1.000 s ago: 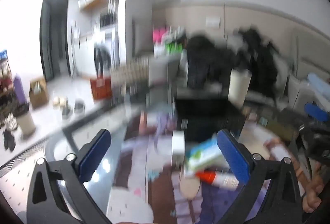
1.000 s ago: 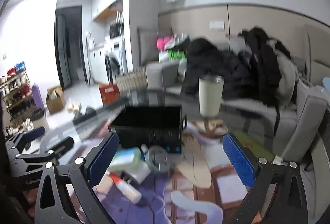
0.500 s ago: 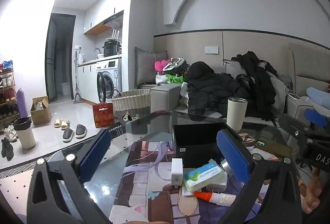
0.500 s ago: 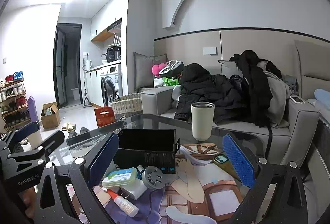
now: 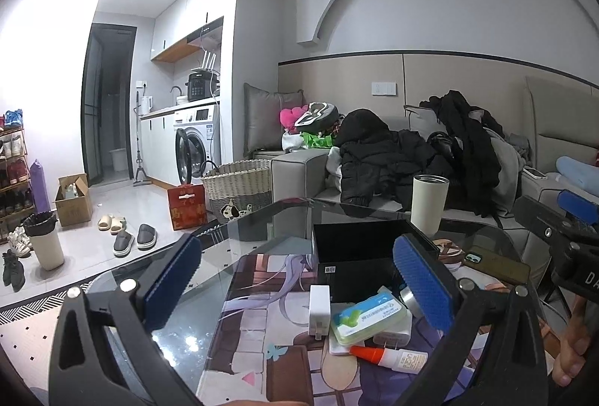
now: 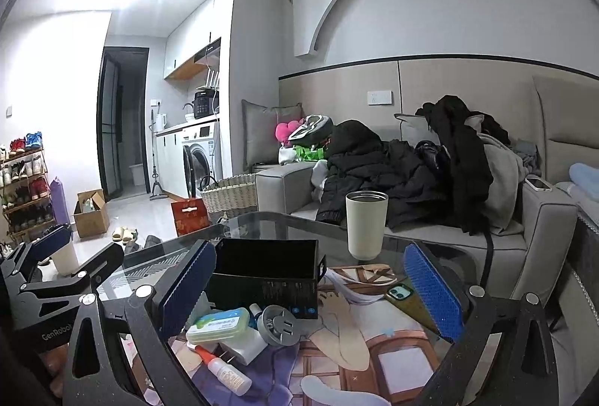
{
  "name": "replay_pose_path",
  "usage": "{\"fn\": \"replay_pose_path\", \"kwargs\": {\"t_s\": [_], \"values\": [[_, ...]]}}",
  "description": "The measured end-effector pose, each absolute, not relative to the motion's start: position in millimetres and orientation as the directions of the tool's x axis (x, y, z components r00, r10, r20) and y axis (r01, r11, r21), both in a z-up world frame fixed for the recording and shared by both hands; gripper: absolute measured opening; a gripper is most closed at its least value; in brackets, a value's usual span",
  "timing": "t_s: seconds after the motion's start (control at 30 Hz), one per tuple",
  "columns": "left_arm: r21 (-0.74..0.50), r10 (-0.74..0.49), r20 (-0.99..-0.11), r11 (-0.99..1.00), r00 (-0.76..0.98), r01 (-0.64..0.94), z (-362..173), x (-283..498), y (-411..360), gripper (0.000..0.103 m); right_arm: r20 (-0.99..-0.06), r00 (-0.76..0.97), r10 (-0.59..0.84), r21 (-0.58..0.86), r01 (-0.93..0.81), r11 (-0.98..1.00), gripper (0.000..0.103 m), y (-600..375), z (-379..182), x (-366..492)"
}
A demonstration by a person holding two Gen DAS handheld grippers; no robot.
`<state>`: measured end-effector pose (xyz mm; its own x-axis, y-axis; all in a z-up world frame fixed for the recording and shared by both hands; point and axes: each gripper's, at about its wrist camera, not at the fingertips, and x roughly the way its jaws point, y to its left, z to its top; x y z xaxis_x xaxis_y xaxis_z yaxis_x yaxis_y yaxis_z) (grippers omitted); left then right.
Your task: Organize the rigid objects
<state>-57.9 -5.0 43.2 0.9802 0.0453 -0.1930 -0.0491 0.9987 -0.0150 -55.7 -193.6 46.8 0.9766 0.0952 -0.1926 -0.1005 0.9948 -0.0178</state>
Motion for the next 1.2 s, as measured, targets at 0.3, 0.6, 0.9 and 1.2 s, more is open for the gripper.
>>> {"fn": "replay_pose_path", "kwargs": {"t_s": [0.3,0.6,0.9,1.2], "values": [[-0.005,0.049,-0.215,0.999,0.975,-0.051,42,-53,-7,0.103,-0.195,0.976,0.093,-0.019,-0.099,0.995,0.102,-193,49,-57],[0.004,0.055,-0.239,0.998,0.969,-0.056,36,-51,-6,0.103,-0.201,0.975,0.095,-0.013,-0.099,0.995,0.102,-194,51,-57],[0.006,0.067,-0.279,0.998,0.958,-0.068,32,-45,-4,0.103,-0.221,0.971,0.091,-0.010,-0.096,0.995,0.102,-193,51,-55],[0.008,0.069,-0.291,0.998,0.954,-0.070,31,-42,-3,0.103,-0.222,0.971,0.085,-0.009,-0.090,0.996,0.102,-192,51,-53]]}}
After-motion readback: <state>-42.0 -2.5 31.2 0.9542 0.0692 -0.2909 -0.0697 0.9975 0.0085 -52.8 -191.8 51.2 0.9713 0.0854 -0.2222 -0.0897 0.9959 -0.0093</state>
